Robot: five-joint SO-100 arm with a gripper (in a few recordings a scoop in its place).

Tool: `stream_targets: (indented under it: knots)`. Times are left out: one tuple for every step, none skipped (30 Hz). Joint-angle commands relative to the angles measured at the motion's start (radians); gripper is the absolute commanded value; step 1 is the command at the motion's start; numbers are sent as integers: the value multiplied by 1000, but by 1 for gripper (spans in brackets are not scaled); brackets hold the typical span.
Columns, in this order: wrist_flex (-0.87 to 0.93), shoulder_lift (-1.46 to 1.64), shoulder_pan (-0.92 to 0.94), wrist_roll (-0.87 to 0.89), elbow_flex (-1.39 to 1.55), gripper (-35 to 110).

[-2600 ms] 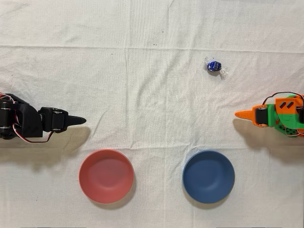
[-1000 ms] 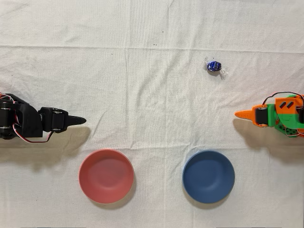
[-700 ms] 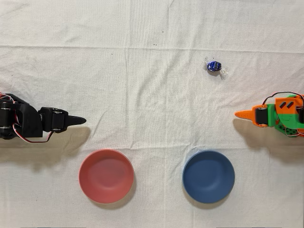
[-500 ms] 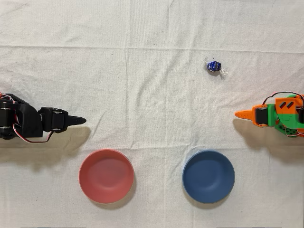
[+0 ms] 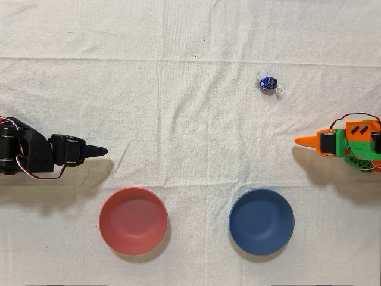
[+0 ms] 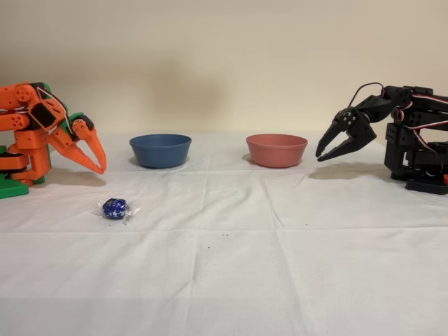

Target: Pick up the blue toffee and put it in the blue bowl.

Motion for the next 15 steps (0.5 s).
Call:
stream_targets:
  knots:
    - [28,-52,28,-12,-83,0]
    - [35,-81,28,-15,-110,0]
    - [48,-114,26,-17,-140,0]
    - [57,-150,21,-11,-172,0]
    - [67,-190,20,2,-207,0]
    - [78,-230,18,21,-244,0]
    - [89,-267,15,44,-285,0]
    - [98,-301,15,74,-330,0]
    - [112,-341,15,98,-379,0]
    - [129,-380,9,117,-428,0]
    - [143,-422,5,133,-477,0]
    - [155,-462,3,152,-522,0]
    - [163,-499,8,175,-561,0]
    - [164,-531,18,198,-595,0]
    - [164,-560,29,215,-623,0]
